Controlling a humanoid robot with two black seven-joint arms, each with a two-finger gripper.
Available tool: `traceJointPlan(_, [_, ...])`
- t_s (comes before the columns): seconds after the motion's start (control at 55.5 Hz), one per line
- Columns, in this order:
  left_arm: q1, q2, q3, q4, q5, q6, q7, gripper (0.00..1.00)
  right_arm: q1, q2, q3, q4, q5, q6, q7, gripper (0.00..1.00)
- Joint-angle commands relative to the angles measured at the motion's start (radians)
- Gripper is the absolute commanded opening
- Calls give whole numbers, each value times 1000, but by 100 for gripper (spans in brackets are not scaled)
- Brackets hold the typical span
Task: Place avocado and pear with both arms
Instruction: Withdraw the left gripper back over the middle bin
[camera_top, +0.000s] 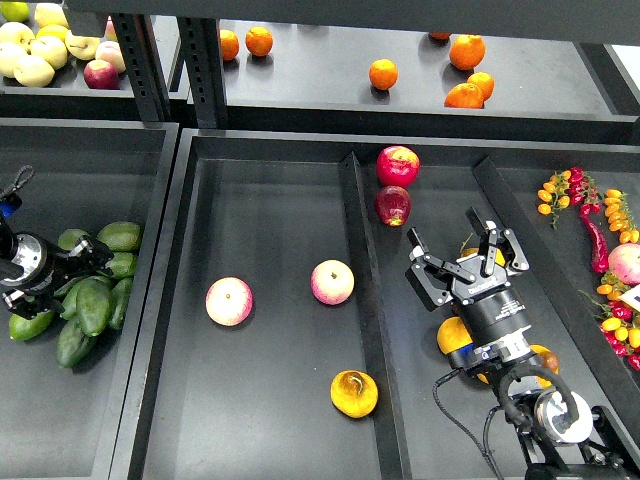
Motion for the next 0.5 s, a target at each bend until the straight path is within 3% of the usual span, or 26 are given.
traceJointPlan(0.0, [-10,48,-136,-12,-11,0,0,99,0,0,0,0,0,0,0,99])
traceJointPlan(0.198, [-5,59,-376,-9,-188,0,0,99,0,0,-11,-5,-2,1,0,99])
traceJointPlan(0.306, [21,40,-432,-16,-342,0,0,99,0,0,-12,-11,-2,1,0,99])
traceJointPlan(0.487, [199,-10,-493,-118,-509,0,0,99,0,0,-25,-20,-3,0,0,99])
